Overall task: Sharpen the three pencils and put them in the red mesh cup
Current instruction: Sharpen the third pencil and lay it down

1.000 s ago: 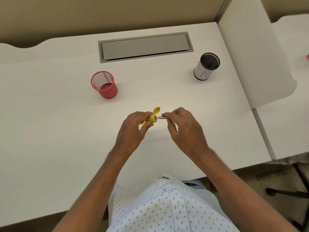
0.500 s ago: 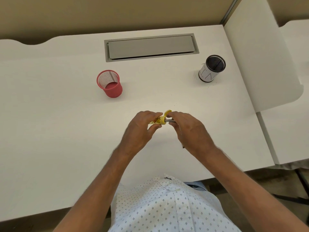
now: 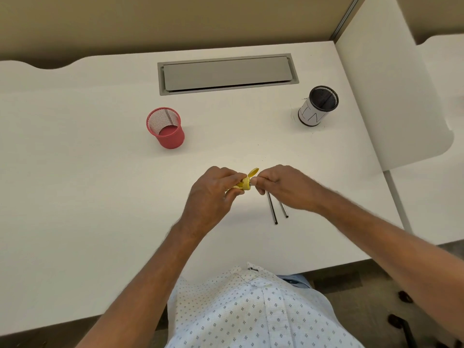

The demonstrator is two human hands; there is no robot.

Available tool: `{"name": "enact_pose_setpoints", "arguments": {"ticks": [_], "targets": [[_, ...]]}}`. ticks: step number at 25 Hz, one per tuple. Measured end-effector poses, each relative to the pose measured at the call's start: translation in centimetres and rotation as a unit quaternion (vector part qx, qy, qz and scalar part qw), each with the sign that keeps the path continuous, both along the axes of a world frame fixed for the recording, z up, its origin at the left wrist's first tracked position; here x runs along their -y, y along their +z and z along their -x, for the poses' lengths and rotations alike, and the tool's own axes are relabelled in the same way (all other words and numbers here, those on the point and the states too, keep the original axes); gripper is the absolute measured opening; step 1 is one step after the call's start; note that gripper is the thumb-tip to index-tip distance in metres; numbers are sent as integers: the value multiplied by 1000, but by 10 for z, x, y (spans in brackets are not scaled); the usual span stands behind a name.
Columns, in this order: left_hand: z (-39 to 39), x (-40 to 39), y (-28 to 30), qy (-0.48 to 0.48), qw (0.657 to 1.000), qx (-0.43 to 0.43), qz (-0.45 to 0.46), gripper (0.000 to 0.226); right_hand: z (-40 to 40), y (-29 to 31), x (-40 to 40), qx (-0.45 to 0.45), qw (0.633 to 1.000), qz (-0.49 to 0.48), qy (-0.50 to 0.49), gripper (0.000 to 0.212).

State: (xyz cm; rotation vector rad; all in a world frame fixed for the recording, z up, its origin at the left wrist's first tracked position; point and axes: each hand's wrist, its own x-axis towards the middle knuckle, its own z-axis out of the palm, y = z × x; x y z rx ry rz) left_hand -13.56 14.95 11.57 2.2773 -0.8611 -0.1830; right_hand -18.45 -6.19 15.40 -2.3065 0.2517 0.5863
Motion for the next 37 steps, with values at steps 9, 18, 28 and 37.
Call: {"name": "enact_pose_setpoints", "arguments": {"ticks": [9,18,28,37], "targets": [[-9,-3,-1,-32,999,-34,7,32,26,-9,-2,334,894,247,170,17],[-5,2,3,-28,1000,-9,3,31,-12,10,10,-119,975,-172,-72,43],[-16,4,6,-42,998,-36,13,31,20,-6,11,413,823,327,211,16],[-16,3,6,-20,1000,4,10,32,-18,13,14,-88,984,-145,-61,41]]}}
